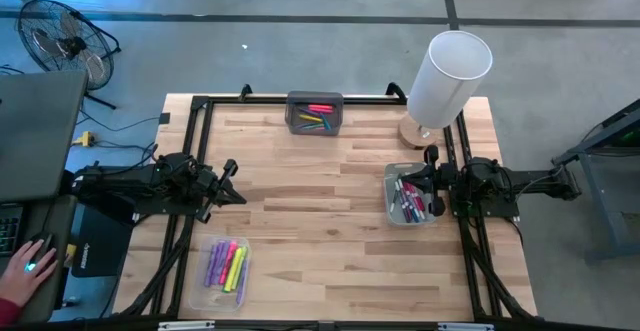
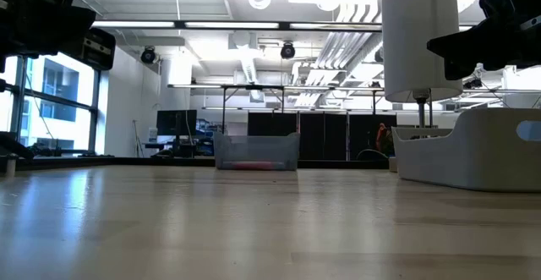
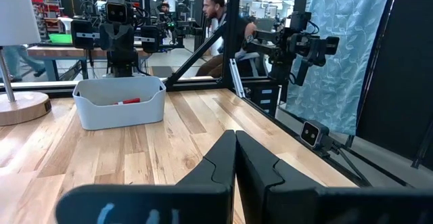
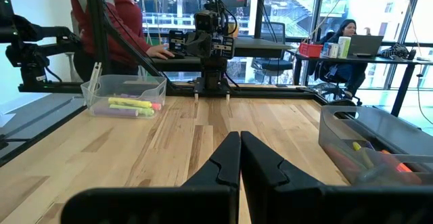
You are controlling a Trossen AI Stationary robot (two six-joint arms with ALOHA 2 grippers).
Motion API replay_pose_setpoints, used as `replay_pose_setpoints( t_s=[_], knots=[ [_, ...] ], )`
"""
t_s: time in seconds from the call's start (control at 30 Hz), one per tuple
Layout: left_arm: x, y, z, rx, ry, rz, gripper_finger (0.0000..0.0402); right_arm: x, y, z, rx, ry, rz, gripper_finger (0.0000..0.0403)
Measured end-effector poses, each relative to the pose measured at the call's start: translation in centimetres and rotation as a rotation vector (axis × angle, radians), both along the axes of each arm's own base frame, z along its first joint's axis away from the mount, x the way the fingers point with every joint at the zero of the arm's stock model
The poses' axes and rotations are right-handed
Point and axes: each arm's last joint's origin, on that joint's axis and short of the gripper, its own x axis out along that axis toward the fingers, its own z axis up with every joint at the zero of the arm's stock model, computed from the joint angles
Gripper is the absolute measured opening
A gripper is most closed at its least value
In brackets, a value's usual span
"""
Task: Pick & Place Markers
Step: Return to Home Position
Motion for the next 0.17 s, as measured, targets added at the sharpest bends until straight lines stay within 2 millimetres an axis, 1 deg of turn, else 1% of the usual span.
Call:
replay_pose_setpoints(
  t_s=[0.17],
  knots=[
    [0.00, 0.00, 0.00, 0.000, 0.000, 0.000, 0.0001, 0.00, 0.00, -0.01, 0.000, 0.000, 0.000, 0.0000]
  ],
)
